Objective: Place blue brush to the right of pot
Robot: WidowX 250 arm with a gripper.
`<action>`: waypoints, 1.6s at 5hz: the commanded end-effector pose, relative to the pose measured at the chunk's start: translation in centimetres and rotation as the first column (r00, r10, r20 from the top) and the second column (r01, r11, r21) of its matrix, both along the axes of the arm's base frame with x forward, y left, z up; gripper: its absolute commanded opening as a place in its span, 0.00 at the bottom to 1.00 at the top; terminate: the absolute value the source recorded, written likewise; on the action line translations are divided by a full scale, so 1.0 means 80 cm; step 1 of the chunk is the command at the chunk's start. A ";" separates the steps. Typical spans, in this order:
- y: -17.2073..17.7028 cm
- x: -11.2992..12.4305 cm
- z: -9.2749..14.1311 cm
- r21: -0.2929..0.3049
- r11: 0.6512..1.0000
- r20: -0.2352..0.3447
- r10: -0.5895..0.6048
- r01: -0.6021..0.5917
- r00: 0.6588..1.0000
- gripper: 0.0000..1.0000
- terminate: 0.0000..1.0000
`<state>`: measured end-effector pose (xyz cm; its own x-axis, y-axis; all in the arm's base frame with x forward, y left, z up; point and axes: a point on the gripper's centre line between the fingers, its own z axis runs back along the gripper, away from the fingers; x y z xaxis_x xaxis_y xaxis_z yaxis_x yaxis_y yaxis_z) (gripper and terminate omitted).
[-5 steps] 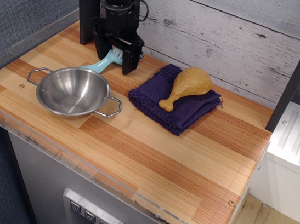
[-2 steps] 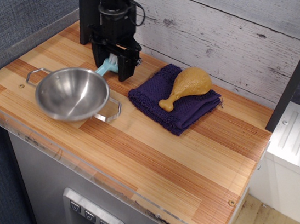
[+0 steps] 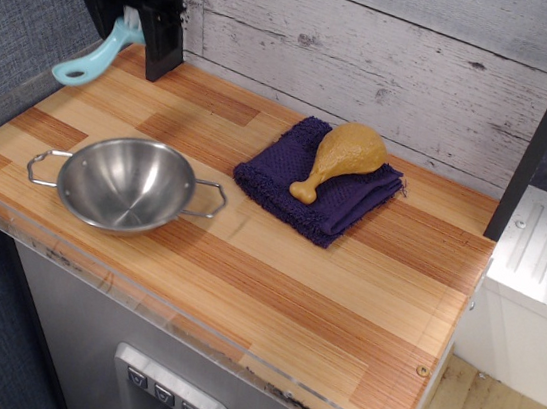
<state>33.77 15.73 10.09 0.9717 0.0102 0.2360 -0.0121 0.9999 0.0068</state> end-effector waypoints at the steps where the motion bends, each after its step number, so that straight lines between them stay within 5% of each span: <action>1: -0.053 -0.020 0.049 -0.035 0.999 0.102 -0.011 0.015 0.995 0.00 0.00; 2: -0.113 -0.037 0.049 -0.095 0.995 0.069 0.021 -0.014 0.997 0.00 0.00; 5: -0.242 -0.077 0.000 0.037 0.962 -0.130 0.272 -0.270 0.953 0.00 0.00; 6: -0.257 -0.072 -0.024 0.036 0.953 -0.132 0.304 -0.302 0.943 0.00 0.00; 8: -0.273 -0.051 -0.074 -0.094 0.987 -0.030 0.130 -0.133 0.991 0.00 0.00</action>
<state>28.88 -5.96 3.34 0.9727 0.1598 0.1685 -0.1478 0.9857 -0.0815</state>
